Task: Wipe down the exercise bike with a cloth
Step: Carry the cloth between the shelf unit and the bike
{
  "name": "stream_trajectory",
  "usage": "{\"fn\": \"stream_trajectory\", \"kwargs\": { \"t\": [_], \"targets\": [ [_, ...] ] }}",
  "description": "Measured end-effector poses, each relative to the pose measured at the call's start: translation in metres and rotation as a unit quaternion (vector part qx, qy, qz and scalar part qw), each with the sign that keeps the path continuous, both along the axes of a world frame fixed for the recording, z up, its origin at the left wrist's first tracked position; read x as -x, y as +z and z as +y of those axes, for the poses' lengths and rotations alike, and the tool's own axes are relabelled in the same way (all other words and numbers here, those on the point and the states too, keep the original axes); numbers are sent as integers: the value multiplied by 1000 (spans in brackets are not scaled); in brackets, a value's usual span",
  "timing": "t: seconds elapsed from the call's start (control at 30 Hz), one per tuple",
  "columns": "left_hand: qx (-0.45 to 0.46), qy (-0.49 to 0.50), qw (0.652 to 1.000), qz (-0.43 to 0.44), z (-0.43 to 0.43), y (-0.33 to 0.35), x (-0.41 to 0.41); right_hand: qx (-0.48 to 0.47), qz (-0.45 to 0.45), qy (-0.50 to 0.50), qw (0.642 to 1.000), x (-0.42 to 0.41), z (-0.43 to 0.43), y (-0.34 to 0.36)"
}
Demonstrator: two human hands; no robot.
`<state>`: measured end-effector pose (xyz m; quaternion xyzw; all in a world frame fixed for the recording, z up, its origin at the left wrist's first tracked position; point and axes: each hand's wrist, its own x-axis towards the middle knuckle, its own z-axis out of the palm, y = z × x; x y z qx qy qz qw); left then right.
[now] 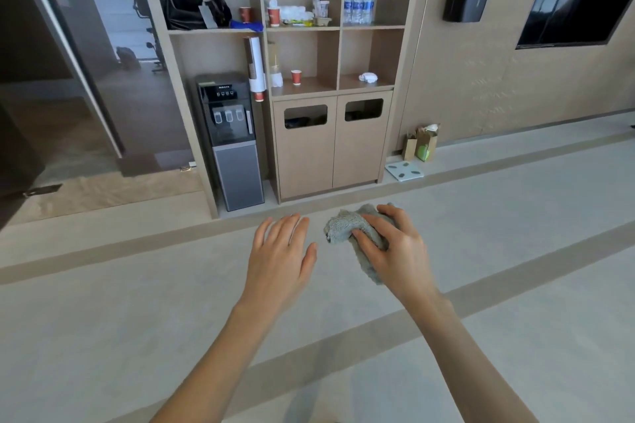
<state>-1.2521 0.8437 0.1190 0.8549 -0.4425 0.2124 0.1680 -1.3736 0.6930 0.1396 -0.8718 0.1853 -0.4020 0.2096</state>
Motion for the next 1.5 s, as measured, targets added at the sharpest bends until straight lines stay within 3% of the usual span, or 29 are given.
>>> {"fn": "stream_trajectory", "kwargs": {
  "t": [0.53,0.97,1.5],
  "targets": [
    [-4,28,1000,3,-245,-8,-280,2,18,27,999,-287,-245,-5],
    [30,21,999,-12,-427,2,-556,5,23,34,999,-559,-424,6],
    [-5,69,998,4,-627,-1,-814,-10,31,74,997,-831,-634,-5]
  ]
}}
